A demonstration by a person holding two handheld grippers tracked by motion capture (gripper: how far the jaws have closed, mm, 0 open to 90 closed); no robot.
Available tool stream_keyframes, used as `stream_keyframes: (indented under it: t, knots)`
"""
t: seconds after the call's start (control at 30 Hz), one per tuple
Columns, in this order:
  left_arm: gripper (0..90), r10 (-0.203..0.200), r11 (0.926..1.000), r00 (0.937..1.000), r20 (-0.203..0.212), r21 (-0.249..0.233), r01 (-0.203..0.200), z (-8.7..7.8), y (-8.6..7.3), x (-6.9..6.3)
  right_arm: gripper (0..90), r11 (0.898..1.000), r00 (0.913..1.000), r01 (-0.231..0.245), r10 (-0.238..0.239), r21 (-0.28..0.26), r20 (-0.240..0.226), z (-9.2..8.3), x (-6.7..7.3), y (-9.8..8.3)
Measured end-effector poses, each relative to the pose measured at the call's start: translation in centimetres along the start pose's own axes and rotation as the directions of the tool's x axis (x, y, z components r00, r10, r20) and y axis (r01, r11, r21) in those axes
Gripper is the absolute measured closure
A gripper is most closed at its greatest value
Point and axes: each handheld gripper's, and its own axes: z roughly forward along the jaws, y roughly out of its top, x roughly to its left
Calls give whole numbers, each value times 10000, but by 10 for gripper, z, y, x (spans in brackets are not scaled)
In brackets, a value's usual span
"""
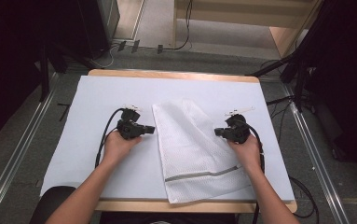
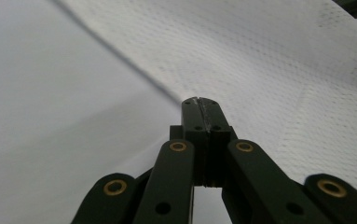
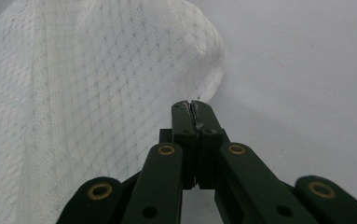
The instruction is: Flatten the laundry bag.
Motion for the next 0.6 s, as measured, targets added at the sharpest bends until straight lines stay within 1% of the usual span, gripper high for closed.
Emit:
stream_keyframes:
  t: [0.03, 0.1, 0.13, 0.17, 0.2, 0.27, 0.3, 0.43, 0.47, 0.5, 0.53, 0.6]
  knots:
    - [900, -200, 9998, 9997, 125, -82, 201, -2, 0, 3, 900, 10000, 10000, -16, 16, -8, -29, 0, 1, 0]
    - [900, -218, 9997, 9997, 126, -108, 220, -3, -1, 4, 900, 10000, 10000, 70, -70, -9, 19, -1, 2, 0]
    - [900, -176, 9998, 9997, 138, -69, 177, -2, 0, 3, 900, 9999, 9999, 100, -100, -8, 25, -2, 2, 0]
    - [900, -47, 10000, 10000, 59, -46, 48, -1, -1, 1, 900, 10000, 9999, 77, -77, 10, 84, -2, 2, 0]
    - [900, 78, 10000, 9999, 68, 27, -78, 1, 0, -1, 900, 10000, 9999, 68, -69, 57, 156, -2, 1, 0]
    - [900, 189, 9998, 9998, -16, 92, -188, 2, -1, -3, 900, 10000, 9998, -25, 23, 89, 182, -4, -2, -3]
    - [900, 203, 9997, 9998, -6, 149, -203, 3, -1, -3, 900, 9999, 9998, -87, 85, 86, 196, -6, -3, -5]
    - [900, 206, 9997, 9998, 50, 104, -206, 3, -1, -5, 900, 9995, 9995, -250, 246, 183, 221, -11, -5, -14]
    - [900, 206, 9997, 9998, 50, 104, -206, 3, -1, -5, 900, 9995, 9995, -250, 246, 183, 221, -11, -5, -14]
    - [900, 264, 9996, 9996, 74, 128, -265, 4, -1, -6, 900, 9991, 9992, -330, 324, 280, 232, -14, -6, -21]
    - [900, 264, 9996, 9996, 74, 128, -265, 4, -1, -6, 899, 9985, 9988, -462, 457, 309, 159, -15, -7, -23]
    - [900, 366, 9991, 9992, 137, 218, -369, 6, -1, -8, 891, 9974, 9979, -617, 623, 370, -152, -17, -6, -29]
